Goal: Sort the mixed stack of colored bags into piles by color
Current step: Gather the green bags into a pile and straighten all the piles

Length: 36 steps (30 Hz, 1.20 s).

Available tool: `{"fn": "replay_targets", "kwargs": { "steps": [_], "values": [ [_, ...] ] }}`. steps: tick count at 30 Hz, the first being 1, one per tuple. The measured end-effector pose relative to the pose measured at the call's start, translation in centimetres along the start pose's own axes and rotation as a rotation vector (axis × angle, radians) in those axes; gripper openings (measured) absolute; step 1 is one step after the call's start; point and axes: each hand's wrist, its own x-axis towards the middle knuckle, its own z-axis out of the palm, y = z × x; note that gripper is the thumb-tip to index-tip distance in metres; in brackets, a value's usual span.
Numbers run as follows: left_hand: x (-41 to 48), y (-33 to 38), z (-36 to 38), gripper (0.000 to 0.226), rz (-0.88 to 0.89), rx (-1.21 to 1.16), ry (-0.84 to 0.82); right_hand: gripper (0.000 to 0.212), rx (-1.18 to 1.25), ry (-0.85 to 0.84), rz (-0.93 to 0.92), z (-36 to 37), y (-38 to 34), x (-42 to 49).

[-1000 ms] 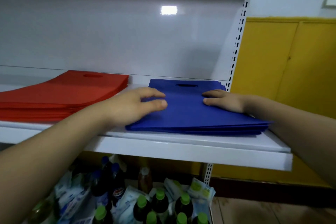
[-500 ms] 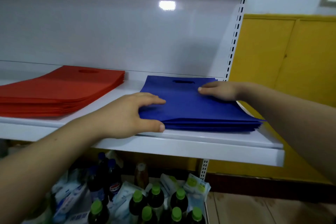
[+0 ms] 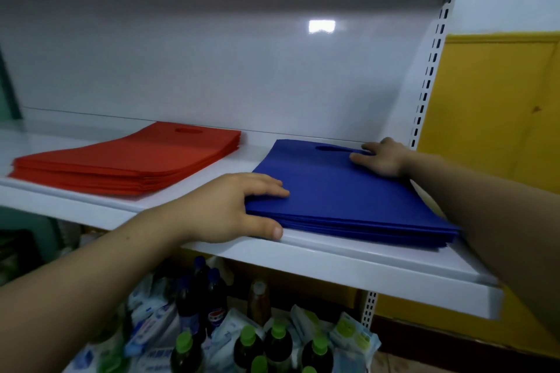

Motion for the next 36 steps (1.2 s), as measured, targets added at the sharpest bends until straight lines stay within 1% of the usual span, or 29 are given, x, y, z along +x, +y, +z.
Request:
{"fn": "replay_targets", "kwargs": {
  "steps": [1,3,6,10,15,18,20,22,26,28,30,32,33,36],
  "values": [
    [0.0,0.0,0.0,0.069,-0.007,0.015,-0.009,0.085,-0.013,-0.001,0.007,-0.1,-0.1,0.3],
    [0.1,-0.1,0.1,0.067,-0.014,0.037,-0.021,0.086,-0.021,-0.038,0.011,-0.3,0.0,0.9],
    [0.2,-0.2,-0.2,0.058,-0.012,0.090,-0.049,0.092,0.068,-0.092,0.003,-0.4,0.1,1.6],
    [0.3,-0.1,-0.6,0.054,-0.028,0.118,-0.062,0.097,0.182,-0.126,0.007,0.1,0.2,2.4],
    [0.1,-1.0,-1.3,0.054,-0.015,0.120,-0.075,0.099,0.162,-0.120,0.009,0.5,-0.6,2.8],
    [-0.4,-1.7,-2.2,0.061,-0.016,0.101,-0.070,0.101,0.158,-0.134,-0.011,0.5,-1.8,2.8],
    [-0.8,-2.3,-2.6,0.056,-0.049,0.086,-0.058,0.102,0.158,-0.150,-0.033,0.3,-2.5,2.9],
    [-1.2,-2.9,-2.8,0.054,-0.052,0.076,-0.053,0.096,0.157,-0.133,-0.042,0.4,-2.7,3.2],
    [-1.4,-3.3,-2.4,0.075,-0.015,0.115,-0.034,0.090,0.132,-0.060,-0.062,1.1,-2.6,3.4],
    [-1.5,-3.4,-2.3,0.078,-0.027,0.115,0.016,0.090,0.153,-0.038,-0.081,1.2,-2.6,3.4],
    [-1.7,-3.4,-2.2,0.078,-0.034,0.117,0.072,0.086,0.138,0.041,-0.099,0.9,-2.6,3.3],
    [-2.0,-3.3,-2.0,0.085,-0.028,0.139,0.126,0.087,0.133,0.100,-0.100,0.7,-2.7,3.1],
    [-2.0,-3.2,-1.9,0.087,-0.033,0.152,0.149,0.090,0.138,0.077,-0.102,0.6,-2.8,2.9],
    [-2.2,-2.9,-1.9,0.090,-0.059,0.161,0.185,0.094,0.109,-0.070,-0.100,0.9,-3.4,2.8]
  ]
}}
